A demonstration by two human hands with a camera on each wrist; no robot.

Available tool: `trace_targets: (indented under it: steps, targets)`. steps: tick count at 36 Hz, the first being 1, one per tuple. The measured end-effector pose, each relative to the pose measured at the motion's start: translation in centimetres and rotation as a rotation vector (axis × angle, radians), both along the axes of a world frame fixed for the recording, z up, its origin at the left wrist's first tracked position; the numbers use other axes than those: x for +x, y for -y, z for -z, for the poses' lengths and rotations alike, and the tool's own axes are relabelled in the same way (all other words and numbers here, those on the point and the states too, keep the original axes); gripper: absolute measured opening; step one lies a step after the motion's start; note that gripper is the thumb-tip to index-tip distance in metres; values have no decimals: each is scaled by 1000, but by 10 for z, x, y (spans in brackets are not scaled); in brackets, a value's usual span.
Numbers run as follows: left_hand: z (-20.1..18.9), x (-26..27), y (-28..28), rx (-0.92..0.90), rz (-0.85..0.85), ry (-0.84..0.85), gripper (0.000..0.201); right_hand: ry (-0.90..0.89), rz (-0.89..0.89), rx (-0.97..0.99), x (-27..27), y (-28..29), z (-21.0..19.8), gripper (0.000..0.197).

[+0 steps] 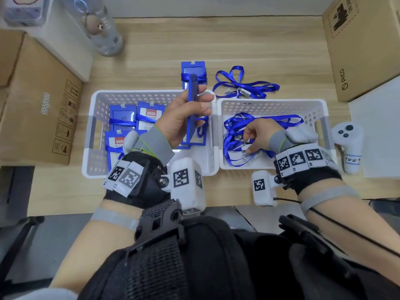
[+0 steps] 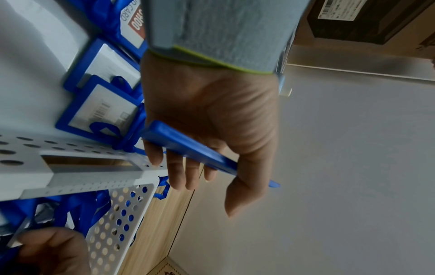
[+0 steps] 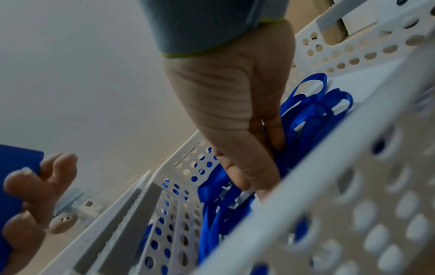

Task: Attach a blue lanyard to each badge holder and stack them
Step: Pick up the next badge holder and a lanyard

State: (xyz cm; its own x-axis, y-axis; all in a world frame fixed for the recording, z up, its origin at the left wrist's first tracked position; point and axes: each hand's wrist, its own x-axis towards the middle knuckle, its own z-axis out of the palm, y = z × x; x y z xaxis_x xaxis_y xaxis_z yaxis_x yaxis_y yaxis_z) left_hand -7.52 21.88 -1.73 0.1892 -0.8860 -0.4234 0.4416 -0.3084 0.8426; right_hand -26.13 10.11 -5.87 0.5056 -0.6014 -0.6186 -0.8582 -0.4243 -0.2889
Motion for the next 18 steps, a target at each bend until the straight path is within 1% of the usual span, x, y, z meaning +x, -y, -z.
trace_targets:
  steps: [3, 5, 9, 12, 16, 18]
  targets:
    - [0, 1, -1, -5, -4, -12, 58, -18, -33, -22, 2, -2, 2, 34]
    - [-1, 3, -1, -7, -8, -18, 57, -28, -43, -28, 3, -3, 3, 33]
    - [-2, 3, 1, -11, -4, -9, 51, -31, -4, -29, 4, -2, 2, 28]
    - [-3, 3, 3, -11, -4, -8, 43, -53, -34, -9, 5, -3, 0, 29]
    - [-5, 2, 5, -13, -1, -5, 46, -88, -86, -13, 7, -5, 1, 30]
    - [-5, 1, 6, -7, -1, 1, 42, -89, -84, -25, 7, -5, 2, 30]
